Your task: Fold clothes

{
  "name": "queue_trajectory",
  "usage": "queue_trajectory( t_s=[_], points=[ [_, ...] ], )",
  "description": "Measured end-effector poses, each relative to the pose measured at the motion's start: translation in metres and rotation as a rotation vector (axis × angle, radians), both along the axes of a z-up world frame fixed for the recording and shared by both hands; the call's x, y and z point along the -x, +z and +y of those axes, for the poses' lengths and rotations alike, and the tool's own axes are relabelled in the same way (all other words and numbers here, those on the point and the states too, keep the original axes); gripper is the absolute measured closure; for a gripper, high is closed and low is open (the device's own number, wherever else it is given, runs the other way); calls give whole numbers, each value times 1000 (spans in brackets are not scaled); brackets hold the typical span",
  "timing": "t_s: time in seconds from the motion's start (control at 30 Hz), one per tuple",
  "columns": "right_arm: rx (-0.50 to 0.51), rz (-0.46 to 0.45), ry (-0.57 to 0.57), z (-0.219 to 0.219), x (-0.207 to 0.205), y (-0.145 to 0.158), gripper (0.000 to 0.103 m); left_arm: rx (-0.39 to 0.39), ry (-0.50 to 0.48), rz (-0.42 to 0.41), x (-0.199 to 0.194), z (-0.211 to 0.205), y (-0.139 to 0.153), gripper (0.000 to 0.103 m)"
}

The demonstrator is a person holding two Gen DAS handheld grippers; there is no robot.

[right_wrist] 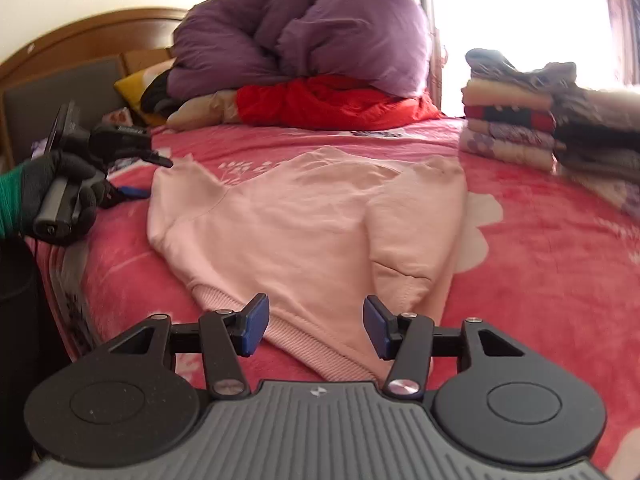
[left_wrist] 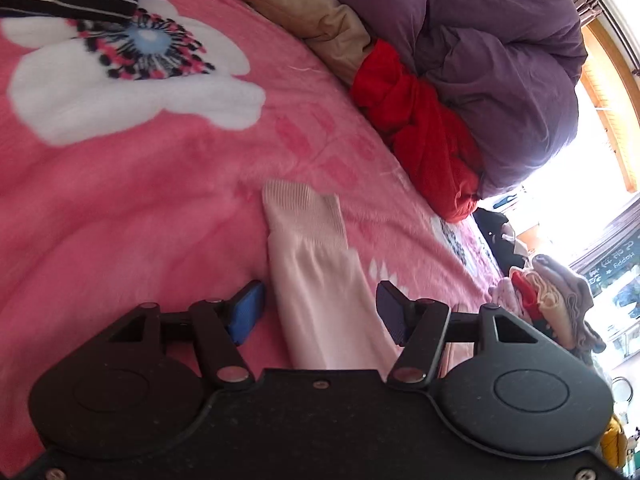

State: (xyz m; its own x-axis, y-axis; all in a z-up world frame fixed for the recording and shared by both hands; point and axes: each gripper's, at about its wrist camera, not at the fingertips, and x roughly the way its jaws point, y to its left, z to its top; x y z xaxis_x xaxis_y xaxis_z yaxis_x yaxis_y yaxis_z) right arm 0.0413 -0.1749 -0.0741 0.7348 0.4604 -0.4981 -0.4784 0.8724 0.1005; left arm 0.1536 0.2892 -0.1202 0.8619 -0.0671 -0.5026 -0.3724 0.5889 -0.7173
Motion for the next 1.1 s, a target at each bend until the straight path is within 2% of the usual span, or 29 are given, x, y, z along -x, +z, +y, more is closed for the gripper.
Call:
queue_trajectory(
  t_s=[0.03, 0.13, 0.2, 0.27, 0.3, 0.47, 0.63, 0.9, 1.0, 1.1],
  points=[
    [-24, 11, -13, -4, -3, 0, 50, 8, 4, -6, -5, 3, -2, 45],
    [-83, 40, -50, -14, -11, -2, 50, 25, 17, 9, -15, 12, -9, 70],
    [-103, 50, -59, -16, -14, -3, 50, 49, 21, 11, -16, 17, -13, 76],
    [-110, 52, -59, -16, -17, -4, 50, 40, 7, 12, -17, 16, -11, 92],
    [-113, 53, -58, -15, -19, -5, 50, 31, -1, 7, -17, 16, -9, 95],
    [-147, 56, -52, -12, -29, -5, 50, -34, -26, -66, -14, -2, 15, 97],
    [-263, 102, -68, -26, -35, -5, 50, -151, -86, -158, -10, -50, 55, 97],
    [-536, 172, -112, -68, -47, -4, 50, -459, -264, -200, -4, -189, 108, 97],
    [-655, 206, -127, -86, -52, -8, 50, -589, -334, -213, -2, -247, 115, 97],
    [-772, 224, -157, -107, -56, -11, 50, -703, -423, -212, -4, -303, 109, 97]
  ],
)
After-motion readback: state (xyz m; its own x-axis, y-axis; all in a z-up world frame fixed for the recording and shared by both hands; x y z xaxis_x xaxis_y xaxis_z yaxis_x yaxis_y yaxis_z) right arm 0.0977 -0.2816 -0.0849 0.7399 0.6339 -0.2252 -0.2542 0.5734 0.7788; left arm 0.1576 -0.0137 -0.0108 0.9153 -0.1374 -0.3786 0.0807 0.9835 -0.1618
